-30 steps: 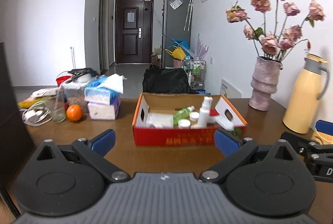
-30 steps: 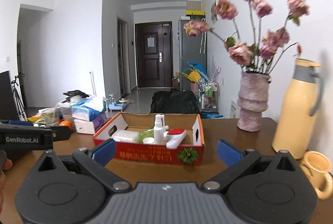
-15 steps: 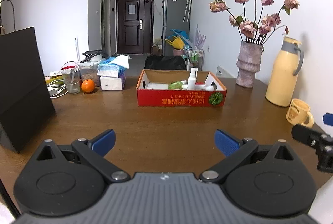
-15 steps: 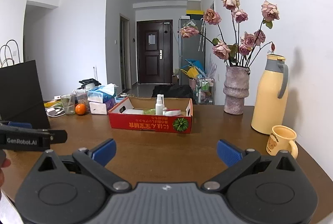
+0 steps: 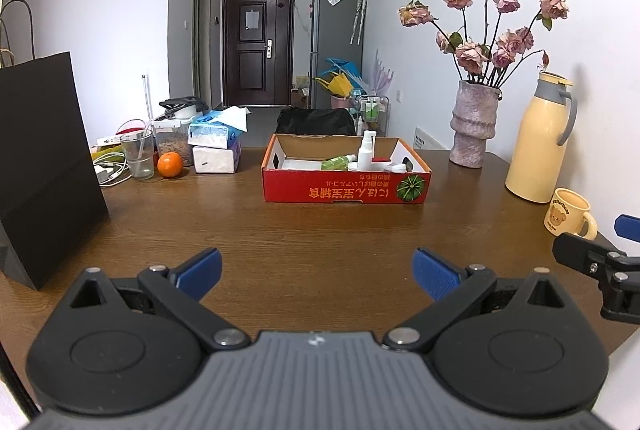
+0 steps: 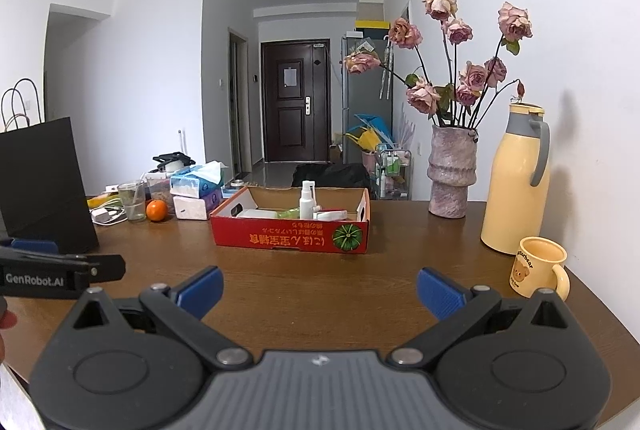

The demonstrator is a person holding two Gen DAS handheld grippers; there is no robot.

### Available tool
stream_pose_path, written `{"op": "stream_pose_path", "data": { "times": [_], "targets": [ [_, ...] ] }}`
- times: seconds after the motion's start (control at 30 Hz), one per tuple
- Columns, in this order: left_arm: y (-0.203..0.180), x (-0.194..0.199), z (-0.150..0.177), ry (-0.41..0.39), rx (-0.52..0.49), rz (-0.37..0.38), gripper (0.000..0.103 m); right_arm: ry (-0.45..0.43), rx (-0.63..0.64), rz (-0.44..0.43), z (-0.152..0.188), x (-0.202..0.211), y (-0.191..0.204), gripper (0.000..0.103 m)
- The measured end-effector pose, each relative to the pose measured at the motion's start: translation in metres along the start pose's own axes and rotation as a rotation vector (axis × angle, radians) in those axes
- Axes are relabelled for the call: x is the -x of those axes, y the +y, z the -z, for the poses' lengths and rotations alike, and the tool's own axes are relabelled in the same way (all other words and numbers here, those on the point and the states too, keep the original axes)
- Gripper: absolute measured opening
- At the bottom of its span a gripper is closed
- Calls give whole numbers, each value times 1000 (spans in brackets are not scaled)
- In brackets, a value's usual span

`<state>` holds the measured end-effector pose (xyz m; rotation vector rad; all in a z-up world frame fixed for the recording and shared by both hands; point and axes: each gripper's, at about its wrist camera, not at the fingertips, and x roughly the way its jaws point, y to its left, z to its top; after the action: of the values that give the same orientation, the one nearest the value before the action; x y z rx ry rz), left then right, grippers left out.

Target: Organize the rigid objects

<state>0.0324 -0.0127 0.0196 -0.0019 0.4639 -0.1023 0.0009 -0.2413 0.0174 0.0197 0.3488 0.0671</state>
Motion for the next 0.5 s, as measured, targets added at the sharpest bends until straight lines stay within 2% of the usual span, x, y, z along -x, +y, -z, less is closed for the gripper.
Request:
{"op": "stream_pose_path", "data": {
  "times": [0.5],
  "targets": [
    [0,0,0,-2,0,0,103,-1,-1,2,0,0,1,103]
  ]
}}
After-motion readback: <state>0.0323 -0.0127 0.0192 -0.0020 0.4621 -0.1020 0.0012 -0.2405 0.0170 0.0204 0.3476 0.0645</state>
